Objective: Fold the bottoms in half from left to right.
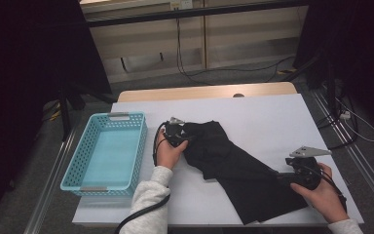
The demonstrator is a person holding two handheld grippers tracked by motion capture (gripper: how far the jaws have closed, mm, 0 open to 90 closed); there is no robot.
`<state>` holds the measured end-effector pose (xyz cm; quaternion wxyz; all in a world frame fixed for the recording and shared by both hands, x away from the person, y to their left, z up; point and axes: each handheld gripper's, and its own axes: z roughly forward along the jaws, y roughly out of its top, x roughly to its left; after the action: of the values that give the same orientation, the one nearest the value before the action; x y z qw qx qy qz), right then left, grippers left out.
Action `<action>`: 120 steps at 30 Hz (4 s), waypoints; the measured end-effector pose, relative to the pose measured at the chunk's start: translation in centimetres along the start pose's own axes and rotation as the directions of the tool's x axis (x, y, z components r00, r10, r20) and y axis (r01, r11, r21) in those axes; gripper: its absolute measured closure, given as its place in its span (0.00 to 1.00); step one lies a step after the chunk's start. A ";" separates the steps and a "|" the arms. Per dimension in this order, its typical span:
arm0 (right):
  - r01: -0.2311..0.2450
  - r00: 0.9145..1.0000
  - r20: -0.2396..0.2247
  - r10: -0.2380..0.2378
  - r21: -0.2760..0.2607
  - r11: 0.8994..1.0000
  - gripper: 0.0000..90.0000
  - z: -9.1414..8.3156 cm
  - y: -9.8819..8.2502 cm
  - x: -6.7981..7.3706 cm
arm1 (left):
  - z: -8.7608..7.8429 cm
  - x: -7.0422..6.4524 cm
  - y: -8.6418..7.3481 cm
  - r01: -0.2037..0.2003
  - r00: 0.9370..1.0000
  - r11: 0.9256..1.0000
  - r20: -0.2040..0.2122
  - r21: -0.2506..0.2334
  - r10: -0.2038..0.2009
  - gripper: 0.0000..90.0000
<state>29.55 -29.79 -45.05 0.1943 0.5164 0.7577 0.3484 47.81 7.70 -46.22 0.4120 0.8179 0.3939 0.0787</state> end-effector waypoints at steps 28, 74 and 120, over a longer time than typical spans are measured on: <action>0.009 0.999 -0.044 -0.005 0.077 0.997 0.57 -0.6 -1.1 1.0 | -2.1 2.6 0.3 0.026 0.989 0.998 -0.145 -0.065 -0.035 0.90; 0.036 0.999 -0.009 -0.035 0.120 0.992 1.00 -1.9 -1.5 -0.3 | -2.6 1.9 0.2 0.003 0.988 0.999 -0.154 -0.044 -0.010 0.32; -0.023 0.999 0.040 0.019 0.086 0.996 0.66 -3.1 -1.3 -3.4 | -2.8 1.6 0.4 -0.004 0.991 0.999 -0.134 -0.041 -0.002 0.27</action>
<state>27.96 -34.20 -44.12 0.1829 0.5389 0.7626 0.3075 47.86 10.34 -44.39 0.4013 0.8023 0.4187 0.1416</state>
